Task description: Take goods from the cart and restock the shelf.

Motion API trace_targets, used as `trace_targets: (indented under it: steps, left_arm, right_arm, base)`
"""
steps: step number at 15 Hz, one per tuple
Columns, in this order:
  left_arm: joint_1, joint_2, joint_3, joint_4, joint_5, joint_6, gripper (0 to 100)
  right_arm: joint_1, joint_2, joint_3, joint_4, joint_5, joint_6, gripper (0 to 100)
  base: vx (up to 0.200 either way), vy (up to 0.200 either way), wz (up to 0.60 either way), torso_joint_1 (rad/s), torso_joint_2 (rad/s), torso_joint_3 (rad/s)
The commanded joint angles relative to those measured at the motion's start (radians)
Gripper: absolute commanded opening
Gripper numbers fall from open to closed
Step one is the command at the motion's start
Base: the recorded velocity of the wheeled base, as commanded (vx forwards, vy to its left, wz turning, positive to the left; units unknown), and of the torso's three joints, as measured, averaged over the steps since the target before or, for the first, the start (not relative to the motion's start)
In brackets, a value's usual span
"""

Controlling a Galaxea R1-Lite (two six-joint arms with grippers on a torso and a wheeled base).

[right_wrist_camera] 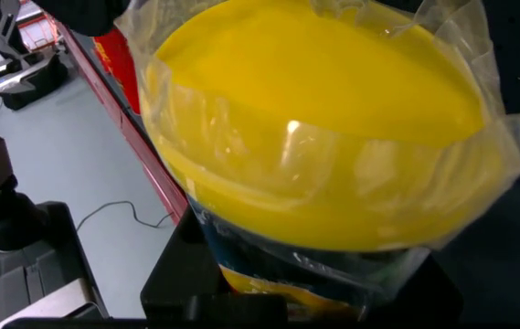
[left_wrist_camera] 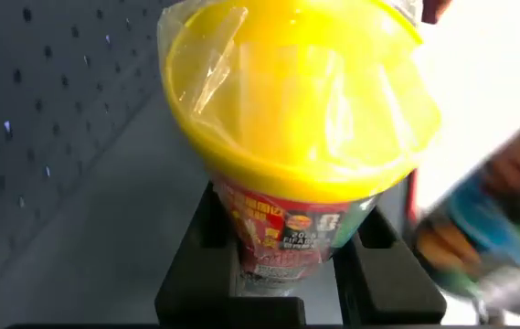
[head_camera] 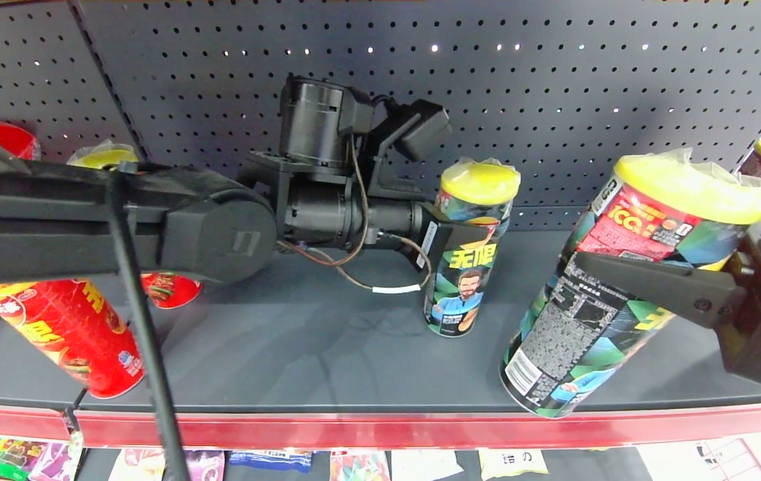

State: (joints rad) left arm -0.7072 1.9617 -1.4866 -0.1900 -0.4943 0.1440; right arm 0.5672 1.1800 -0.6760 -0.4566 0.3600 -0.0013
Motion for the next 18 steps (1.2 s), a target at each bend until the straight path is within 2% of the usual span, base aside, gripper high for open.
trace_targets:
  steps: [1, 6, 8, 10, 14, 18]
  left_arm:
    - [-0.003, -0.093, 0.062, -0.008, -0.009, 0.000, 0]
    - [-0.014, -0.178, 0.204, -0.011, -0.052, 0.005, 0]
    - [-0.014, -0.201, 0.249, -0.011, -0.086, 0.022, 0]
    - [-0.014, -0.205, 0.269, -0.012, -0.087, 0.039, 0]
    - [-0.018, -0.208, 0.316, -0.068, -0.087, 0.039, 0]
    - [-0.026, -0.219, 0.339, -0.072, -0.089, 0.037, 0]
  right_arm:
    - [0.002, 0.003, -0.001, -0.001, 0.000, 0.000, 0]
    - [0.003, 0.001, -0.001, -0.001, 0.000, -0.002, 0]
    - [0.003, 0.001, -0.001, -0.001, 0.000, -0.002, 0]
    - [0.003, 0.003, -0.001, -0.001, 0.000, -0.002, 0]
    - [0.003, 0.003, -0.001, -0.001, 0.000, -0.002, 0]
    - [0.003, 0.003, -0.001, -0.001, 0.002, -0.002, 0]
  base:
    - [0.000, 0.000, 0.00, 0.000, 0.00, 0.000]
    - [0.000, 0.000, 0.00, 0.000, 0.00, 0.000]
    - [0.000, 0.000, 0.00, 0.000, 0.00, 0.000]
    - [0.000, 0.000, 0.00, 0.000, 0.00, 0.000]
    - [0.000, 0.000, 0.00, 0.000, 0.00, 0.000]
    - [0.000, 0.000, 0.00, 0.000, 0.00, 0.000]
